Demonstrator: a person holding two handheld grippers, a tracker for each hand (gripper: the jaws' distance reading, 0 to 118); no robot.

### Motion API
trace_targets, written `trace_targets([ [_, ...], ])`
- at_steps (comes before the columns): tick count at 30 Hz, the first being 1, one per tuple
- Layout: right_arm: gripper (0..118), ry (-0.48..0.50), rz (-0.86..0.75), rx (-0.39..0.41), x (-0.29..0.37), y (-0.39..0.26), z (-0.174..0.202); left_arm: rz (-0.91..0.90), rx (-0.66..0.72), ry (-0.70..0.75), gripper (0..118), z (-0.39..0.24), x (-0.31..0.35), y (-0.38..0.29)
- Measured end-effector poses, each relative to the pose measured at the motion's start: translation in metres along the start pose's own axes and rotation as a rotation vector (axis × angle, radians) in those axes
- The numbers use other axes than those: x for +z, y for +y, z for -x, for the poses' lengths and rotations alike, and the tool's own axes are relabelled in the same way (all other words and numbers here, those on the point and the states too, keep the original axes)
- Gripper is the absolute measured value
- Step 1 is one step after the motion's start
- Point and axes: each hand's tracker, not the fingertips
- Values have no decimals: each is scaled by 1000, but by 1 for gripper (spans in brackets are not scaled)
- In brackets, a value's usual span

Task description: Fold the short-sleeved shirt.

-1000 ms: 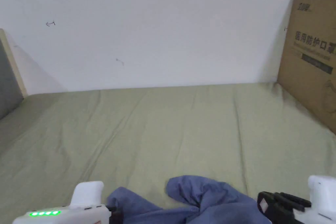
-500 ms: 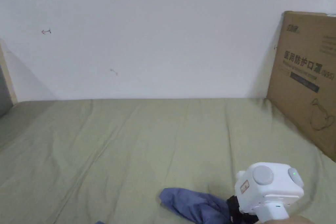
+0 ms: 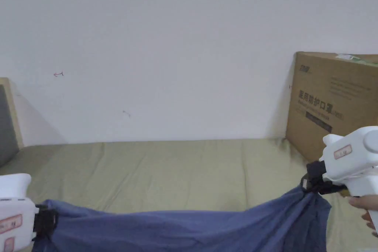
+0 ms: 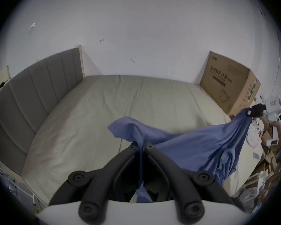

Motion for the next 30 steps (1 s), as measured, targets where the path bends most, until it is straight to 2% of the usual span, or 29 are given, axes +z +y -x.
trace_targets([
  [2, 3, -12, -59, 44, 29, 16, 15, -21, 5, 9, 2, -5, 8, 30],
  [4, 3, -28, -114, 136, 54, 31, 31, -37, -68, 82, 2, -15, 13, 61],
  [5, 3, -73, -133, 163, 56, 49, 34, -51, -84, 77, 2, -18, 16, 79],
  [11, 3, -117, -291, 134, 90, 120, 60, -190, -92, 152, 2, -30, 22, 168],
  [15, 3, -130, -408, 119, 101, 160, 78, -327, -3, 189, 2, -23, 23, 207],
  [18, 3, -169, -508, 149, 105, 185, 95, -379, 51, 191, 2, -24, 21, 223],
  [21, 3, -192, -599, 190, 109, 201, 114, -406, 59, 201, 2, -31, 13, 230],
  [24, 3, -227, -635, 196, 94, 200, 119, -410, 52, 210, 2, -37, -3, 226],
  [27, 3, -255, -601, 192, 56, 180, 108, -360, 5, 227, 2, -44, -33, 204],
  [30, 3, -315, -481, 217, -13, 137, 82, -238, 41, 190, 2, -45, -79, 148],
])
